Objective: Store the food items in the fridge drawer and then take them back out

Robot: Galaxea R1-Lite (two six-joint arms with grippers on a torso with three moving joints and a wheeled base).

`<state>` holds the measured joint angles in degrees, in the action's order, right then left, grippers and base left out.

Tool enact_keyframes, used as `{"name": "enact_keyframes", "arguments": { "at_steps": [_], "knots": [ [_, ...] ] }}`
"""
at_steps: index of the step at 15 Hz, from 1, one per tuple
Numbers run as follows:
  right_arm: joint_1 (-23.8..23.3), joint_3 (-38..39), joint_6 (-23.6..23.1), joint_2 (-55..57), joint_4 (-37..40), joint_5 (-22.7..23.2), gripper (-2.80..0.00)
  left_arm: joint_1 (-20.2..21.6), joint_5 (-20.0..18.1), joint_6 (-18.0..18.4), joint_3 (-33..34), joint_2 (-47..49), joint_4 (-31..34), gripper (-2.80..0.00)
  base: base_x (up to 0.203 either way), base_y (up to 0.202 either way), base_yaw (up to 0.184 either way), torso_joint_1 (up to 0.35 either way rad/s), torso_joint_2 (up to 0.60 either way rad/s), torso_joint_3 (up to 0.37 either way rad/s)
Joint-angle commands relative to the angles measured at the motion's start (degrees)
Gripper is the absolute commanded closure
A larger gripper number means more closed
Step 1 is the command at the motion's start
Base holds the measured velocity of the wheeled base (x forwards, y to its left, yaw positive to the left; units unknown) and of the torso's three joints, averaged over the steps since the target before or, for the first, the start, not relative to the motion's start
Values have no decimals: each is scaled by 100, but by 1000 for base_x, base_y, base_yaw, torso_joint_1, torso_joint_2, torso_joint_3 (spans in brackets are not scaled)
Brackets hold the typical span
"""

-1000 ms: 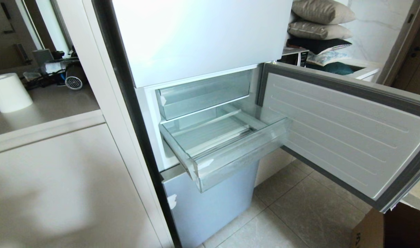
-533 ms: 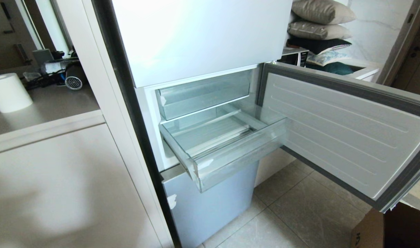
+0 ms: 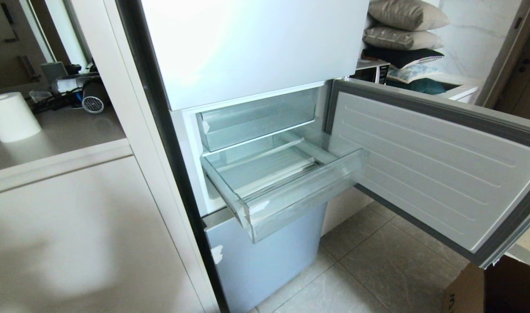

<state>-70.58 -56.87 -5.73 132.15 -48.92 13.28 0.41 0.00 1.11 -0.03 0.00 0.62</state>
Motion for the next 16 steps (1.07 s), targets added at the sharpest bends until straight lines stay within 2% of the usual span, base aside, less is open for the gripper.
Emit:
{"name": "enact_keyframes", "arguments": {
  "at_steps": [1,3,4,12,16],
  "knots": [
    [1,-88,-7,55,-30,17,-280,2,0,-6,3,9,-1,0,0,0,0,0,0,0],
    [1,-137,-12,47,-30,17,-280,2,0,3,3,9,-1,0,0,0,0,0,0,0],
    [10,-158,-7,47,-21,17,0,2,0,3,3,9,-1,0,0,0,0,0,0,0],
    [94,12,-7,-170,-13,35,0,2,0,3,-5,9,-1,0,0,0,0,0,0,0],
    [137,1012,-12,-1282,-7,47,0,2,0,3,3,9,-1,0,0,0,0,0,0,0]
  ]
}}
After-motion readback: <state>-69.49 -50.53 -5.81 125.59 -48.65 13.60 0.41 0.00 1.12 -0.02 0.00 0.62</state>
